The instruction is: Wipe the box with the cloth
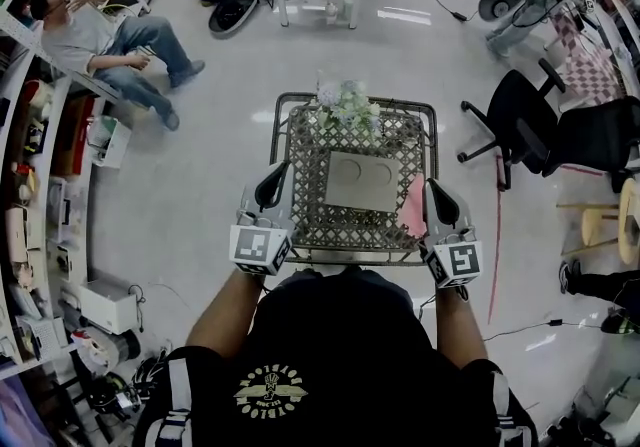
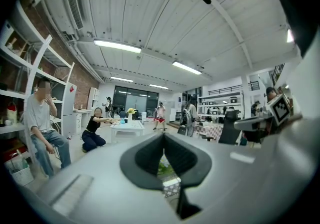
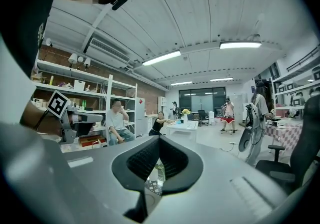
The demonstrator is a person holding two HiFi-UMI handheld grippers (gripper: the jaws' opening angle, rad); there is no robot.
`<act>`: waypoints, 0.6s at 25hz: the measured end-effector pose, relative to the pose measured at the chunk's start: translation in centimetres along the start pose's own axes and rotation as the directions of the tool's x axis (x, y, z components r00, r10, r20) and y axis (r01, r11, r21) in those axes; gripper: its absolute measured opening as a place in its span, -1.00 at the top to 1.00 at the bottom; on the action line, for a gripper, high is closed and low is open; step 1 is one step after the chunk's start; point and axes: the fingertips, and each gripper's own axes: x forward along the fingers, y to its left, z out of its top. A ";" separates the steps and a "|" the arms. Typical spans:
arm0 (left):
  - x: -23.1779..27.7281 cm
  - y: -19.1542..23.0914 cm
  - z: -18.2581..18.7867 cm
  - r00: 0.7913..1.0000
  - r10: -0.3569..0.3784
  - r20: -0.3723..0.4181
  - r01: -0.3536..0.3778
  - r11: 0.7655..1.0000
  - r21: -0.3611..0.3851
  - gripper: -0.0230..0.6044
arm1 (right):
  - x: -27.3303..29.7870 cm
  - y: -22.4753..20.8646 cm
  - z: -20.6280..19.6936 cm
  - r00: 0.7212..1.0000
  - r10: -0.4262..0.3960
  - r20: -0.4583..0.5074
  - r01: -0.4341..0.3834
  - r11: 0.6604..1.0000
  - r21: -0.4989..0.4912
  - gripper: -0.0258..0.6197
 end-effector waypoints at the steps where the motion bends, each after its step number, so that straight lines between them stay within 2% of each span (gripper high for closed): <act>1: 0.0 0.0 0.0 1.000 0.002 -0.003 -0.002 1.000 -0.001 0.93 | 0.1 0.0 0.0 1.000 0.001 -0.001 -0.001 1.000 0.007 0.90; 15: -0.5 0.8 0.0 1.000 0.024 0.011 -0.024 1.000 0.018 0.93 | 0.5 0.4 0.2 1.000 0.014 -0.008 -0.014 1.000 0.012 0.90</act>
